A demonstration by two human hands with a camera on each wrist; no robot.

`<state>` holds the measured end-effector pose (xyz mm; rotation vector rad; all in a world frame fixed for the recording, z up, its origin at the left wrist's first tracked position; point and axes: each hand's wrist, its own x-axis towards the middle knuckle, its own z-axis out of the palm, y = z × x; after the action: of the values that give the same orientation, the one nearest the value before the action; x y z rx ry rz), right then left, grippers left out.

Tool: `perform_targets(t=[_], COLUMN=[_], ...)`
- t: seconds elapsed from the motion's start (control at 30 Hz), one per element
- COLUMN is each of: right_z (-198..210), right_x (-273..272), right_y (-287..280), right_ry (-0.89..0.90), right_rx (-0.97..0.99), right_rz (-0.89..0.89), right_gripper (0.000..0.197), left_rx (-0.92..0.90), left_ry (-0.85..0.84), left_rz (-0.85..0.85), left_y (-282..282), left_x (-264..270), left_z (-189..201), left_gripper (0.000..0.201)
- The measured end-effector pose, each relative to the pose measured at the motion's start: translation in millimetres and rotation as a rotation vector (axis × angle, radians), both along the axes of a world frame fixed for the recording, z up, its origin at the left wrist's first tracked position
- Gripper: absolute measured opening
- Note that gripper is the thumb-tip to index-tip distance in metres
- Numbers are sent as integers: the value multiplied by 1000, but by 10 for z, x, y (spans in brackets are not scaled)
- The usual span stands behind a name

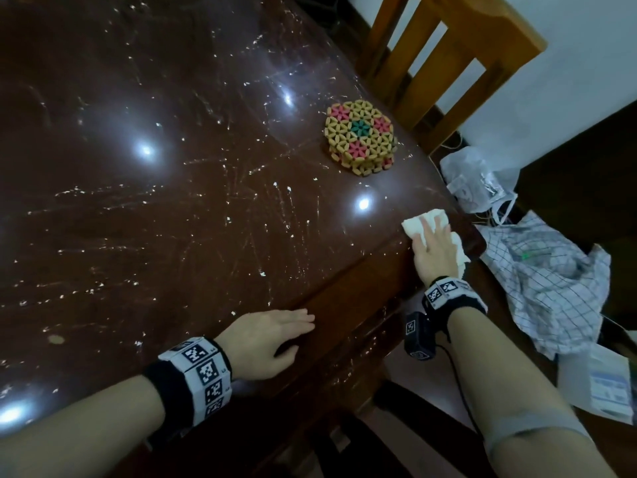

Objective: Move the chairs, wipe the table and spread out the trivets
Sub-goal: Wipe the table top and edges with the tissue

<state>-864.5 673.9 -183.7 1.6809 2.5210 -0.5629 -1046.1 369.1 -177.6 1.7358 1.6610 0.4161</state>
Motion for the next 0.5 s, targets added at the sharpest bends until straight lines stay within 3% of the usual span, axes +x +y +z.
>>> perform_targets(t=[0.1,0.23,0.33,0.43,0.5], right_z=[13,57,142,271,409], right_x=[-30,-160,-249,-286,-252], right_y=[-293,-779,-1249,-1421,-1251], right_ry=[-18,-53,85,420,639], right_rx=[3,59,-81,-318,-332], right_rz=[79,293,355,149,-88], right_gripper=[48,49,44,38,37], left_rx=[-24,-31,-40,-54,-22], left_ry=[11,29,52,70,81], left_rz=[-5,5,5,3,22], left_y=[9,30,25,58,119], left_x=[12,22,53,58,40], left_z=[40,82,134,179,196], left_gripper=[67,48,46,45,42])
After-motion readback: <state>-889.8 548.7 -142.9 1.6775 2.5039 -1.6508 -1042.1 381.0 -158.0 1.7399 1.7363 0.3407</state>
